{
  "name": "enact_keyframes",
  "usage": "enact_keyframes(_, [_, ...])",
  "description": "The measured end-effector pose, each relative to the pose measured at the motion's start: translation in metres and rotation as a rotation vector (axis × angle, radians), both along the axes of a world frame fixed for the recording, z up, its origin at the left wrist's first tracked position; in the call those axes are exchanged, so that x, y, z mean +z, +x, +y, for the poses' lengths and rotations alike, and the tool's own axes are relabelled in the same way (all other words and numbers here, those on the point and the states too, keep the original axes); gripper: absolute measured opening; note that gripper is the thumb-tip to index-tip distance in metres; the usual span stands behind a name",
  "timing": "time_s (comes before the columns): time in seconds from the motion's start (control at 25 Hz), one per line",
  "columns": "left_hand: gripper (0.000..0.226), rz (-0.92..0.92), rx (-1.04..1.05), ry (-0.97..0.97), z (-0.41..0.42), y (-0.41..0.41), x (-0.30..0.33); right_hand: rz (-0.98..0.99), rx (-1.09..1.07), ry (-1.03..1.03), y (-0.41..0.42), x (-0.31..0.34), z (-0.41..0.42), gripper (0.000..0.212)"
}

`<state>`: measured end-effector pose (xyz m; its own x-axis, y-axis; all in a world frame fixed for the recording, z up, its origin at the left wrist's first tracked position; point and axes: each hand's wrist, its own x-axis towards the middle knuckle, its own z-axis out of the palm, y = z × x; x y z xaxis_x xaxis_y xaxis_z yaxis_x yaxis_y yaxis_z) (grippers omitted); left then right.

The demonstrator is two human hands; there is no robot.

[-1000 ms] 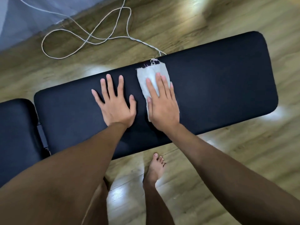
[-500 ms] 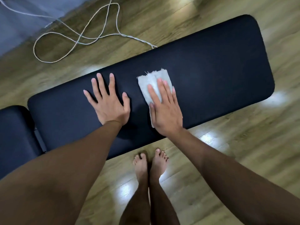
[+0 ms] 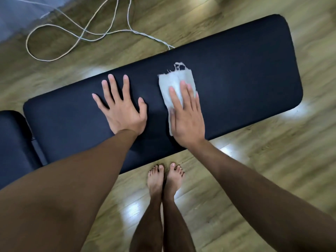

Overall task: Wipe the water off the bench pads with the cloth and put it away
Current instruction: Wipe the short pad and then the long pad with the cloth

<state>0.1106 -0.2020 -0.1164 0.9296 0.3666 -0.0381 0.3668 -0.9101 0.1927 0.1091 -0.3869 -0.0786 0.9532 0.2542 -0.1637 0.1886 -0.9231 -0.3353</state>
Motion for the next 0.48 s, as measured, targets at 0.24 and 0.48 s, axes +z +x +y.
enact_keyframes(0.24, [0.073,0.049,0.002,0.019,-0.001,0.001,0.002,0.015,0.0,0.008,-0.04,0.001,-0.015,0.055])
enact_keyframes(0.48, [0.071,0.026,-0.007,0.038,-0.001,0.001,0.003,0.002,0.05,0.018,0.058,-0.006,0.016,0.057])
